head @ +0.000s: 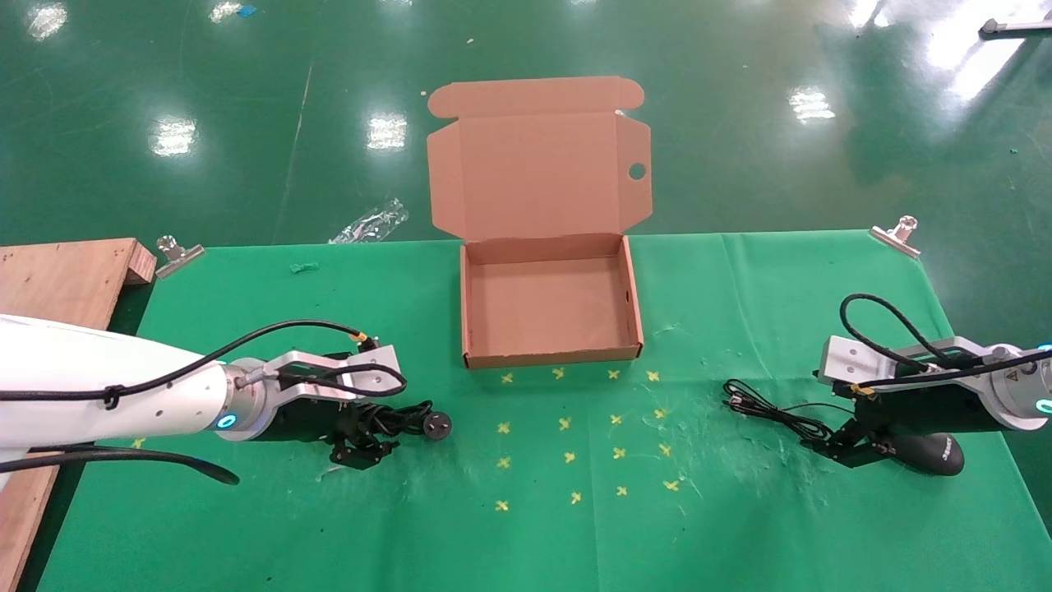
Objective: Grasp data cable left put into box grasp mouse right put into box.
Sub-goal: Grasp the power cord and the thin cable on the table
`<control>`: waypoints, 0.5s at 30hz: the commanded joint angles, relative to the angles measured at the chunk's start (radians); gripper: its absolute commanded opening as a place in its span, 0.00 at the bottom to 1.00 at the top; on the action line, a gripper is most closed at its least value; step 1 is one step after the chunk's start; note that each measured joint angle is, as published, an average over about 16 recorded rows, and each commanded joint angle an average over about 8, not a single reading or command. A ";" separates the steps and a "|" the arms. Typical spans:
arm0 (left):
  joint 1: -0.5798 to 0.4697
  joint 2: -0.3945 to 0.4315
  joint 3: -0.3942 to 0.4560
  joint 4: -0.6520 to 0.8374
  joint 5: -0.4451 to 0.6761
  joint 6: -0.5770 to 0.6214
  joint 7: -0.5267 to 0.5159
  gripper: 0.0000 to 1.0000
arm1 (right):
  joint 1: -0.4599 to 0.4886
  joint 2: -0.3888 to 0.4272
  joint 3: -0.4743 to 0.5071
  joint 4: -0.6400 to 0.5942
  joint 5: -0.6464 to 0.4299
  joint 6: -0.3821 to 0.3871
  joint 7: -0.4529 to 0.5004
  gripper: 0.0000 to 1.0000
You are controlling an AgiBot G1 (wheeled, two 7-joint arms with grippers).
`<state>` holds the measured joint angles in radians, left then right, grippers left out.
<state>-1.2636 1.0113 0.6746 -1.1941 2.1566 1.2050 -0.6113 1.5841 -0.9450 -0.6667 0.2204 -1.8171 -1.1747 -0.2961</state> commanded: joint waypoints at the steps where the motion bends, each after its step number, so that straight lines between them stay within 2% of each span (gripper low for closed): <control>1: 0.000 0.000 0.000 0.000 0.000 0.000 0.000 0.00 | -0.001 0.001 0.000 0.004 0.001 -0.002 0.001 0.00; 15: 0.000 0.000 0.000 0.000 0.000 0.000 0.000 0.00 | -0.002 0.004 0.001 0.014 0.003 -0.009 0.003 0.00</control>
<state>-1.2637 1.0113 0.6746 -1.1940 2.1565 1.2047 -0.6113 1.5817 -0.9408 -0.6655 0.2339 -1.8139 -1.1838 -0.2934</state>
